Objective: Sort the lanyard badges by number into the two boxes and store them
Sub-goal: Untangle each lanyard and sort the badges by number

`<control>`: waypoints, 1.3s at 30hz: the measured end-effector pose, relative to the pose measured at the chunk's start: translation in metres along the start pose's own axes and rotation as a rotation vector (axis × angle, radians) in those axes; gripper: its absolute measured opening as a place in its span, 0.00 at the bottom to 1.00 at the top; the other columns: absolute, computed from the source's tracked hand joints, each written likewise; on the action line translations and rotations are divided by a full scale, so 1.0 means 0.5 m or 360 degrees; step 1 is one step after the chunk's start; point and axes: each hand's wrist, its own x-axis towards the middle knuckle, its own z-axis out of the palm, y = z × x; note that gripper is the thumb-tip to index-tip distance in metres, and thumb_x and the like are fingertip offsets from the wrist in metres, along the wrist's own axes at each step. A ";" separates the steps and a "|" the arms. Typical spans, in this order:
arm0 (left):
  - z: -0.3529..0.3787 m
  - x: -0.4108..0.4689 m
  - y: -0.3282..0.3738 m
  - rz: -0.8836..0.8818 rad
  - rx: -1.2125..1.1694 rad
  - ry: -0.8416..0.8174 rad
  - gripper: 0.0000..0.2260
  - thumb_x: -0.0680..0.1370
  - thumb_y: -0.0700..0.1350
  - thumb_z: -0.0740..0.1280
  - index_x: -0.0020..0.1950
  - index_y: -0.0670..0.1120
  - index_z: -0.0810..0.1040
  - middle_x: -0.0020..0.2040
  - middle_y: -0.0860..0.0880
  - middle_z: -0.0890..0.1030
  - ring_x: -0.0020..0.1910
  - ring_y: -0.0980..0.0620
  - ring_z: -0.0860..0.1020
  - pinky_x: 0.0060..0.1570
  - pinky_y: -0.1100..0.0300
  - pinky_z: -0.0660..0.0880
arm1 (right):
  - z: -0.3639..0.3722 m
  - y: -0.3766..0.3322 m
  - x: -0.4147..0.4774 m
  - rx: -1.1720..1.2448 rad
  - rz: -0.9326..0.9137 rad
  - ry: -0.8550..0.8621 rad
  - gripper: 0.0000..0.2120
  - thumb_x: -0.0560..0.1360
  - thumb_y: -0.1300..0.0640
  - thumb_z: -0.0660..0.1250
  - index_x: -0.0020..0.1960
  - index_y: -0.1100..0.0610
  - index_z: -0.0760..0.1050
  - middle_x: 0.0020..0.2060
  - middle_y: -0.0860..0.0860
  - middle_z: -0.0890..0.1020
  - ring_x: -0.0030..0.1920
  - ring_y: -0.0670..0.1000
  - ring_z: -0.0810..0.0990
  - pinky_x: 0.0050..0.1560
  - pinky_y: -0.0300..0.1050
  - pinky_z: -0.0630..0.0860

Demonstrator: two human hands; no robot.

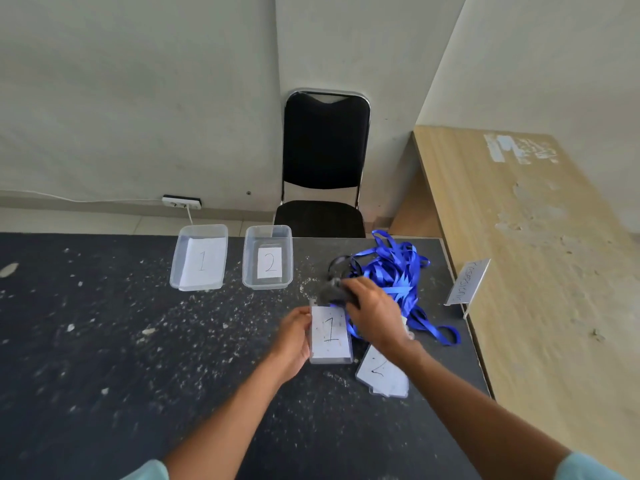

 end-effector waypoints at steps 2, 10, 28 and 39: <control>0.004 -0.010 -0.003 0.0014 -0.0072 -0.0020 0.11 0.83 0.36 0.53 0.52 0.42 0.75 0.44 0.38 0.81 0.40 0.43 0.81 0.41 0.47 0.79 | 0.034 -0.009 -0.035 -0.0078 -0.0112 -0.0006 0.15 0.77 0.56 0.65 0.63 0.48 0.73 0.54 0.45 0.78 0.50 0.51 0.78 0.43 0.49 0.79; -0.038 -0.024 -0.015 -0.0051 -0.0164 -0.0032 0.12 0.83 0.36 0.54 0.61 0.42 0.73 0.44 0.39 0.83 0.40 0.44 0.81 0.37 0.50 0.80 | 0.069 -0.012 -0.134 -0.0198 -0.0428 -0.0325 0.18 0.75 0.55 0.64 0.64 0.47 0.72 0.55 0.45 0.77 0.52 0.52 0.75 0.46 0.48 0.77; -0.059 -0.006 -0.042 -0.0073 0.0067 -0.0183 0.14 0.84 0.43 0.55 0.61 0.47 0.79 0.56 0.37 0.82 0.50 0.42 0.80 0.54 0.41 0.78 | 0.063 0.011 -0.144 -0.0113 -0.0032 -0.0262 0.19 0.77 0.56 0.63 0.66 0.45 0.71 0.53 0.45 0.77 0.52 0.53 0.75 0.43 0.51 0.78; -0.153 0.052 -0.091 0.0149 0.0874 0.0346 0.10 0.78 0.33 0.67 0.57 0.43 0.81 0.51 0.42 0.83 0.41 0.50 0.81 0.40 0.58 0.80 | 0.180 -0.041 -0.175 -0.0364 -0.0120 -0.0705 0.25 0.79 0.62 0.59 0.74 0.49 0.65 0.70 0.49 0.70 0.64 0.59 0.69 0.57 0.56 0.76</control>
